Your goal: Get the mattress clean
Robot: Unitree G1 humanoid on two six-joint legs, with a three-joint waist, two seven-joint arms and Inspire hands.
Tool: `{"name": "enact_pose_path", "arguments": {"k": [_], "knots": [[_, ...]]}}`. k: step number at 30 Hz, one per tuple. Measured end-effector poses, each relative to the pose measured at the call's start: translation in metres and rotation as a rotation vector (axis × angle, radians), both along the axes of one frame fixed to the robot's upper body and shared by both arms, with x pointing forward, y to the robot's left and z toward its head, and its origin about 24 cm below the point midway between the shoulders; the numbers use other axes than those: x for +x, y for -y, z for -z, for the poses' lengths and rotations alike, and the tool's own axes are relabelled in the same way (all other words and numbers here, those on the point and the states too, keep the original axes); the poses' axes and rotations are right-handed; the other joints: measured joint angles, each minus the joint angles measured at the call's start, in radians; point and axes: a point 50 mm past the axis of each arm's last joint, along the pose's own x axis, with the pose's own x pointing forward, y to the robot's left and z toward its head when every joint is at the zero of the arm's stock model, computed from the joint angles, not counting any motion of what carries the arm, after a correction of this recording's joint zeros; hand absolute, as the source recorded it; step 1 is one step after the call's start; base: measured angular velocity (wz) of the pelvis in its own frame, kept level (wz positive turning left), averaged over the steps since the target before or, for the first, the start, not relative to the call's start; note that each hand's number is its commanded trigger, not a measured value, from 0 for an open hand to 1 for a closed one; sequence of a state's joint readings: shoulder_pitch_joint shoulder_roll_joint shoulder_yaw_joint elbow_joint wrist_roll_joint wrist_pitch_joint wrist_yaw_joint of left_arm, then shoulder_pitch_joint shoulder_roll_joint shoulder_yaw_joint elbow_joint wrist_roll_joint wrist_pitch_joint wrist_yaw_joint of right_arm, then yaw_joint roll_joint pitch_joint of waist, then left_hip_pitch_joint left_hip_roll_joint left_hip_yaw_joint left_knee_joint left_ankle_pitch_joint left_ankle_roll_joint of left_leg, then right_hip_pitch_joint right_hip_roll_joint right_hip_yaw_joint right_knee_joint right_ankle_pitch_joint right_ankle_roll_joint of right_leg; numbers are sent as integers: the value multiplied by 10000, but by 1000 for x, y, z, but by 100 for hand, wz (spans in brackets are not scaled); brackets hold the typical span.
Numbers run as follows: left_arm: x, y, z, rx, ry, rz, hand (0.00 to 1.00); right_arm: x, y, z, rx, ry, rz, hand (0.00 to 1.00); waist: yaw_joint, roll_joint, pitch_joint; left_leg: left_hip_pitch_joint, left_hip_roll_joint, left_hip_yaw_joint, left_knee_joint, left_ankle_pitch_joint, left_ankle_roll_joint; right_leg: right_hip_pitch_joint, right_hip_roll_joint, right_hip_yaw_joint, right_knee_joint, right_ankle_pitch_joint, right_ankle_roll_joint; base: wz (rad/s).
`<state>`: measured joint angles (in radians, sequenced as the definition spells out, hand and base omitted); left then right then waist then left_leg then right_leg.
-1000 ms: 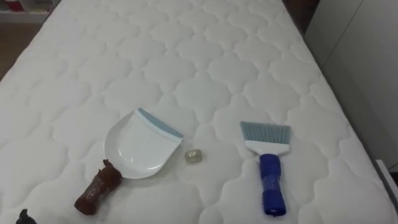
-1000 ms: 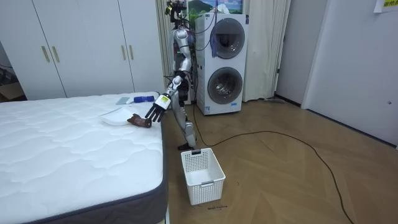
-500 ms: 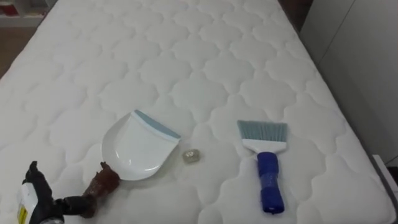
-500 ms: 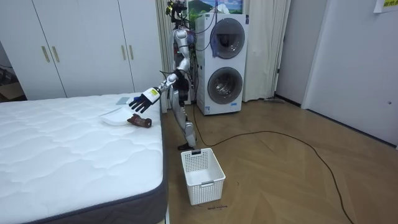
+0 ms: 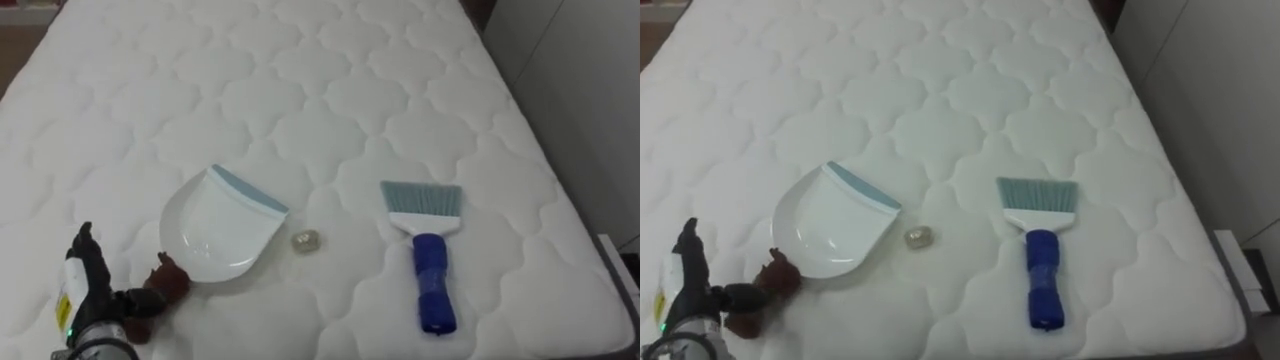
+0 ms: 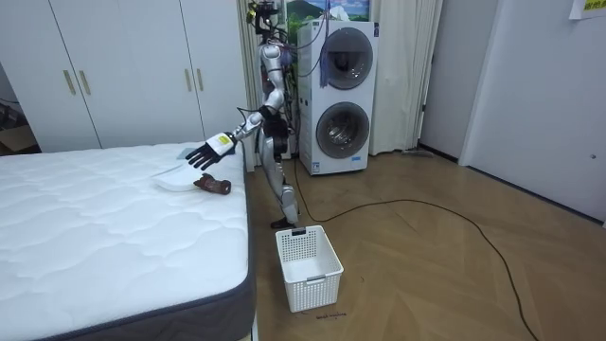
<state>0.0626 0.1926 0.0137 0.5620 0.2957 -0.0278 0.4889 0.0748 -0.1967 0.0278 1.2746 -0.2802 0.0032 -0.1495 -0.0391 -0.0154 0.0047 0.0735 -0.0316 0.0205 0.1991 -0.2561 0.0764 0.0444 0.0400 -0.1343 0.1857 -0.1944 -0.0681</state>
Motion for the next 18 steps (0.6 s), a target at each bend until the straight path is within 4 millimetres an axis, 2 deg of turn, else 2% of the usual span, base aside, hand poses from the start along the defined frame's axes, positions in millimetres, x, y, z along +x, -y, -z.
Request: {"name": "enact_pose_path", "arguments": {"k": [6,13,18], "knots": [[12,7,3,-107,-348,601,0,26,-3,-3,9,530,-454,0,-80,126,1,-600,10,17,169,4,-6,-573,0,-7,35,87,-25,1],[19,7,6,-57,-599,694,0,40,-6,-5,143,862,-537,0,-127,157,26,-957,9,75,260,4,-6,-867,-9,-9,-3,103,-21,0],[39,6,-1,52,-404,734,0,48,-6,-6,300,1226,-124,0,-133,276,109,-1156,10,110,257,6,-6,-1073,-7,40,-3,119,-10,-1]]}}
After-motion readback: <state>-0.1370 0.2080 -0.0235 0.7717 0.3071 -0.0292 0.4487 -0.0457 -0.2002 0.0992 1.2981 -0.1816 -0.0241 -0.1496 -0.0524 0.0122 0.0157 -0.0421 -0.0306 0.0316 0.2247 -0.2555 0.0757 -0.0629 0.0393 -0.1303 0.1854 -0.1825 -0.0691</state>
